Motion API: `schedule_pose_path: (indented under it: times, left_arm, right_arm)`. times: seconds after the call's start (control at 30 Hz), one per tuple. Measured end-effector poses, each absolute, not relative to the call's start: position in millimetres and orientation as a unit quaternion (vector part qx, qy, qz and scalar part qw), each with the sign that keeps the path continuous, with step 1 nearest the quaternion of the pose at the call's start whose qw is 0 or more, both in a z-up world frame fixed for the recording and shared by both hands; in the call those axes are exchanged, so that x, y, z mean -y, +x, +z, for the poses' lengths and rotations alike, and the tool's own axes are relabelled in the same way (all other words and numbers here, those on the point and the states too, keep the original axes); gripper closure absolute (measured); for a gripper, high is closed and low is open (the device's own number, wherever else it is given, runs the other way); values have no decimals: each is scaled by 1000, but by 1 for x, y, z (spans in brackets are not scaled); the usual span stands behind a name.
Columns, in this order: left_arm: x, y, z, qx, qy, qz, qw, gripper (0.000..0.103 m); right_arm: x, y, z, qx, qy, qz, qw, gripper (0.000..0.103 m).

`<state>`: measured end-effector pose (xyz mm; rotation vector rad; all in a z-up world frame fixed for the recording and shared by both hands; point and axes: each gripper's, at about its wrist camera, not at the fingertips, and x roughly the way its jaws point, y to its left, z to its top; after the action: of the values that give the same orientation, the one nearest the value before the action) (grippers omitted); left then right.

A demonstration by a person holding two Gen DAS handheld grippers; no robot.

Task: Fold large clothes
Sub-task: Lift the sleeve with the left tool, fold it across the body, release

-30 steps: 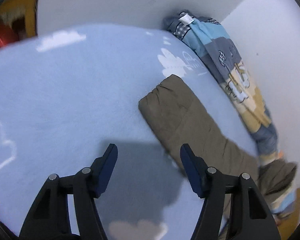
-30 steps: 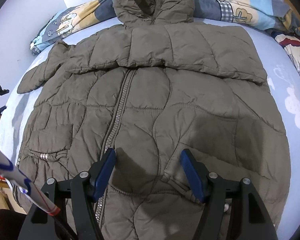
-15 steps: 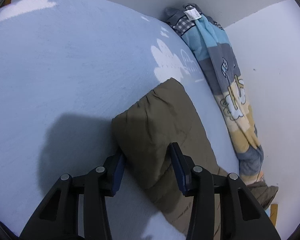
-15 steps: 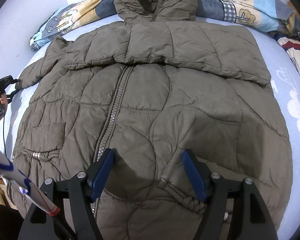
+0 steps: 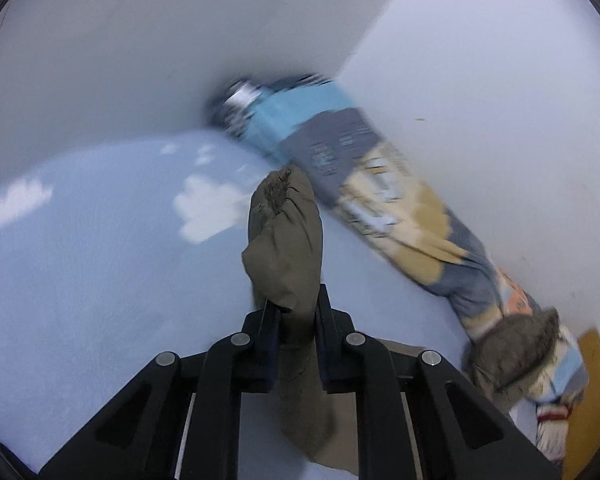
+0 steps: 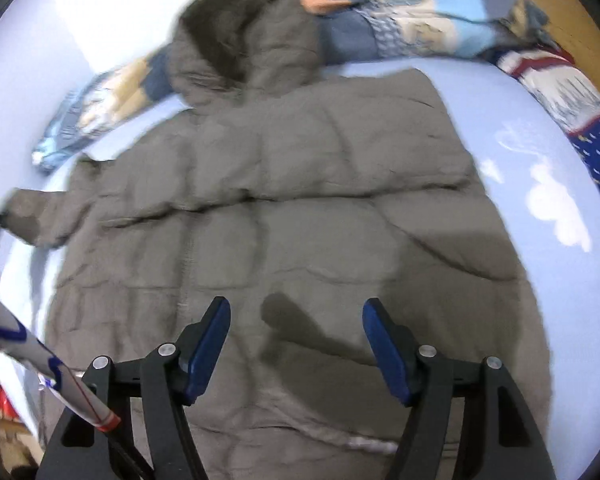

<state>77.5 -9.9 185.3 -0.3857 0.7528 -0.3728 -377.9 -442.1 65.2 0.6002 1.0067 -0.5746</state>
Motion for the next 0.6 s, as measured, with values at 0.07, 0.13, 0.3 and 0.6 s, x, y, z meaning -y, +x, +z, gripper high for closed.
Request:
schedule_pose_path:
  times: [0.07,0.13,0.3,0.6]
  left_arm:
    - [28,61,209,-352,-171,-199,898,89]
    - [54,40,235,-340,-154,-221,901,89]
    - [124,-19,293,-308,-105,-281,903,89]
    - [276,-141,330,-281,-4,-383,880,89]
  right_arm:
    - [444,-378,48,-495,307,-250,774,30]
    - [444,-380,49,-492,315,-249,773,30]
    - [449,-399,92,-425,330,-247,806,30]
    - [473,-445,119,-374,357,-282,808,29]
